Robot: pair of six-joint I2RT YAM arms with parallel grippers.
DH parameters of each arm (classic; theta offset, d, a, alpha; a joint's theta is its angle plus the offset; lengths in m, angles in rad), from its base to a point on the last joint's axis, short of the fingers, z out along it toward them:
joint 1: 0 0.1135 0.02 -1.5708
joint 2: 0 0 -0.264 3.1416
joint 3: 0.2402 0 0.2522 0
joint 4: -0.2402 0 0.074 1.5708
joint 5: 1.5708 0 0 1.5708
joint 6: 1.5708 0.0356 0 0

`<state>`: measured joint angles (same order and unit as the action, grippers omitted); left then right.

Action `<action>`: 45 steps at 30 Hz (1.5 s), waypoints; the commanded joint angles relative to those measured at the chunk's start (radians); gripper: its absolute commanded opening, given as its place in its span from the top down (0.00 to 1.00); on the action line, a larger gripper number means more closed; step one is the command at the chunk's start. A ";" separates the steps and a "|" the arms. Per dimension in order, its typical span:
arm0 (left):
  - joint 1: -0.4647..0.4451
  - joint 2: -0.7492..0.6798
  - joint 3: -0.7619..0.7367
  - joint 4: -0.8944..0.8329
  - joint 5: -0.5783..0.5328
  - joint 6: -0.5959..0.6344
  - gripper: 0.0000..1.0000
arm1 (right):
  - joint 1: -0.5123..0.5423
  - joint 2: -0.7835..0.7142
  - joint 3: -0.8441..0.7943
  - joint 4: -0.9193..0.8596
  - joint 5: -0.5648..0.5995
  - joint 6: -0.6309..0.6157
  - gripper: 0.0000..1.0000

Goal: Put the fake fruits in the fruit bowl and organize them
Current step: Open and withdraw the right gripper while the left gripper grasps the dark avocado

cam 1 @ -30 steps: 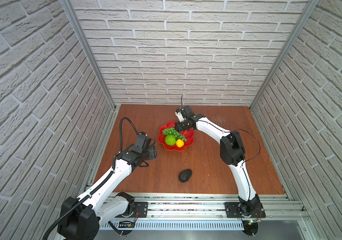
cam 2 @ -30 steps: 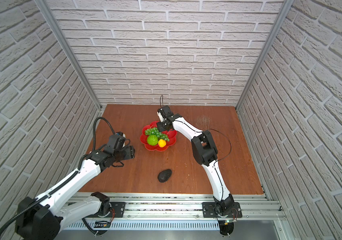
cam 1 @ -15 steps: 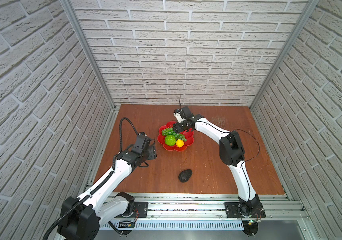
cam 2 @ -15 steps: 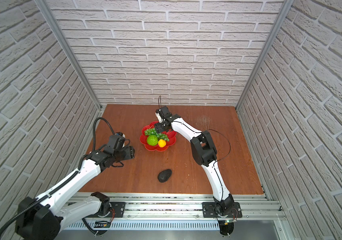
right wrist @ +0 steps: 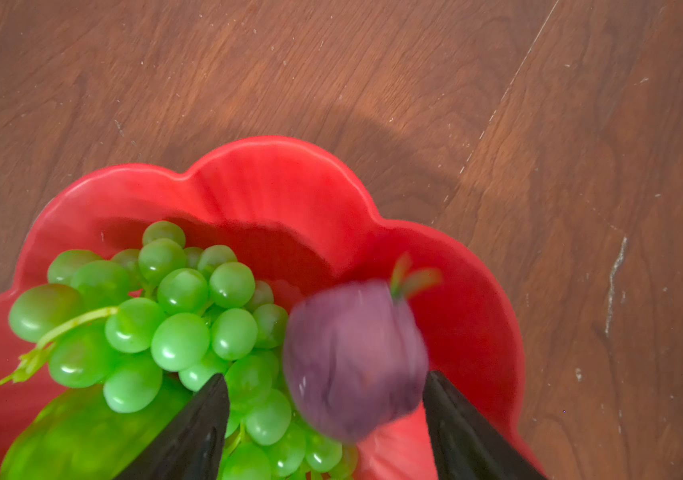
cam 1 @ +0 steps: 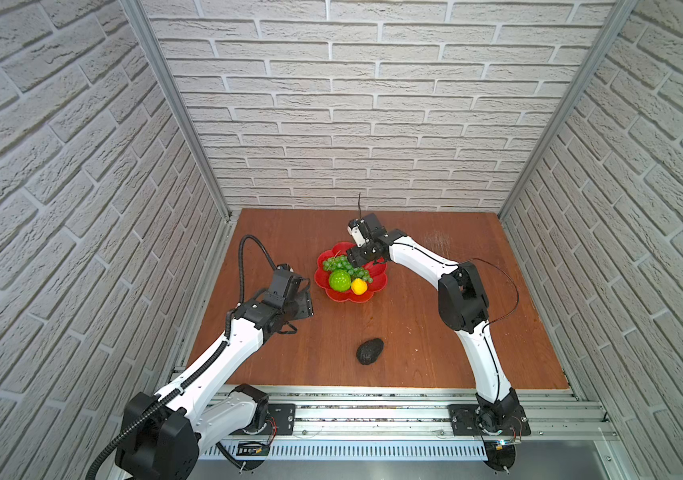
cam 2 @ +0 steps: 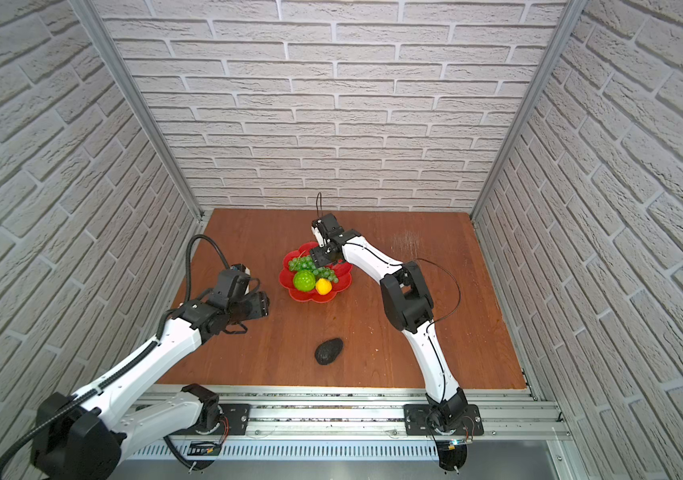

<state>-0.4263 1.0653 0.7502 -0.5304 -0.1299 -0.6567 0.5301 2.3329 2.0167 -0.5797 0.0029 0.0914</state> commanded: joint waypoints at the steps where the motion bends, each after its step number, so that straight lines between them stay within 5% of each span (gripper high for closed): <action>1: 0.006 0.003 -0.002 0.027 0.001 -0.009 0.28 | 0.004 -0.059 -0.014 0.008 0.014 -0.012 0.25; 13: 0.007 -0.006 0.022 -0.022 0.070 -0.019 0.27 | 0.005 -0.189 -0.062 0.006 0.008 -0.034 0.22; 22: -0.036 0.052 0.095 -0.088 0.248 0.022 0.27 | 0.007 -0.465 -0.329 0.111 0.003 0.009 0.22; 32: -0.299 0.164 0.171 -0.185 0.373 0.206 0.25 | 0.007 -0.778 -0.784 0.172 0.036 0.109 0.22; 38: -0.465 0.295 0.256 -0.207 0.354 0.296 0.25 | 0.002 -0.861 -0.932 0.110 0.125 0.150 0.21; 45: -0.543 0.442 0.350 -0.207 0.321 0.363 0.23 | -0.076 -0.966 -1.020 0.083 0.161 0.169 0.17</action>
<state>-0.9527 1.4658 1.0611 -0.7136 0.2066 -0.3534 0.4828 1.4258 1.0233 -0.5129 0.1352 0.2348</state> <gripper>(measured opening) 0.766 0.834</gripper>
